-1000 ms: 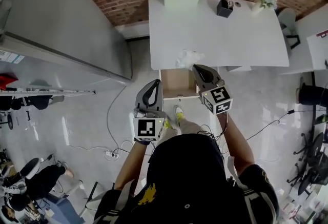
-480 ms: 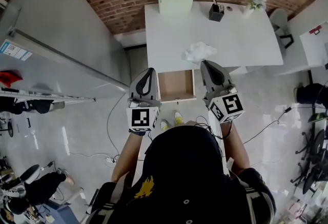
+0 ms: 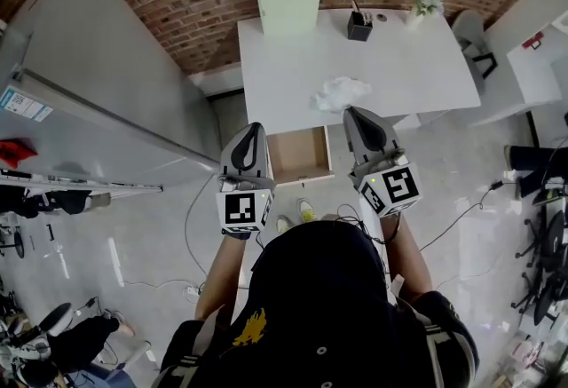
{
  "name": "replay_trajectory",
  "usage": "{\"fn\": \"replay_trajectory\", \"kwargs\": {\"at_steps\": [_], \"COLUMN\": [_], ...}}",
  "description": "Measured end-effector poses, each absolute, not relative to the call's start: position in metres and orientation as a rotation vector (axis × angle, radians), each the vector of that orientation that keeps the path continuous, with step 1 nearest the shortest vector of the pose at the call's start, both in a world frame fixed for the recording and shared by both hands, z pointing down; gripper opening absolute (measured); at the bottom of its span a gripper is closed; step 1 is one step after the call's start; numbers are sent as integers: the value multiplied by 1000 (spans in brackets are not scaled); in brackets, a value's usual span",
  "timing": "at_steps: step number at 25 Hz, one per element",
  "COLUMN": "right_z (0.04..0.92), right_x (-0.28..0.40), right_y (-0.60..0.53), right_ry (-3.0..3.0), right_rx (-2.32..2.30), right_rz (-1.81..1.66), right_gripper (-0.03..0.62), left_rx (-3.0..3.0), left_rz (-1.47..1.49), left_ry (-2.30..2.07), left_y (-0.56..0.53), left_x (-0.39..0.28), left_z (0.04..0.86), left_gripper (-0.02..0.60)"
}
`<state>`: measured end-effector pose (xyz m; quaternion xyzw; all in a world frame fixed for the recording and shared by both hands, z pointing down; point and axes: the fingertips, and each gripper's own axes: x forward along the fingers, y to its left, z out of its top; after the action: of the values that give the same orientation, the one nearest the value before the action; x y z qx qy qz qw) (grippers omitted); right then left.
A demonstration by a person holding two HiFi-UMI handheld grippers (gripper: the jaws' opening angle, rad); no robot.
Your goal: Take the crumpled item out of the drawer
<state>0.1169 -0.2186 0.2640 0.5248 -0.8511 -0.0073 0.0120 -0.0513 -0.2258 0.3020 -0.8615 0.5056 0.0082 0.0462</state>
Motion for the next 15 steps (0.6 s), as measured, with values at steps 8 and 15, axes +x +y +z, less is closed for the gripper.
{"fn": "replay_trajectory", "kwargs": {"at_steps": [8,15], "right_z": [255,253], "right_x": [124,125], "right_y": [-210,-203], "right_ry": [-2641,-2627], "right_rx": [1651,1652], "right_rz": [-61,-80], "right_gripper": [23,23], "left_rx": [-2641,-2653], "left_rz": [30,25], "left_ry": [1521,1495], "left_y": [-225,-223], "left_x": [-41,-33], "left_z": [302,301], "left_gripper": [20,20]}}
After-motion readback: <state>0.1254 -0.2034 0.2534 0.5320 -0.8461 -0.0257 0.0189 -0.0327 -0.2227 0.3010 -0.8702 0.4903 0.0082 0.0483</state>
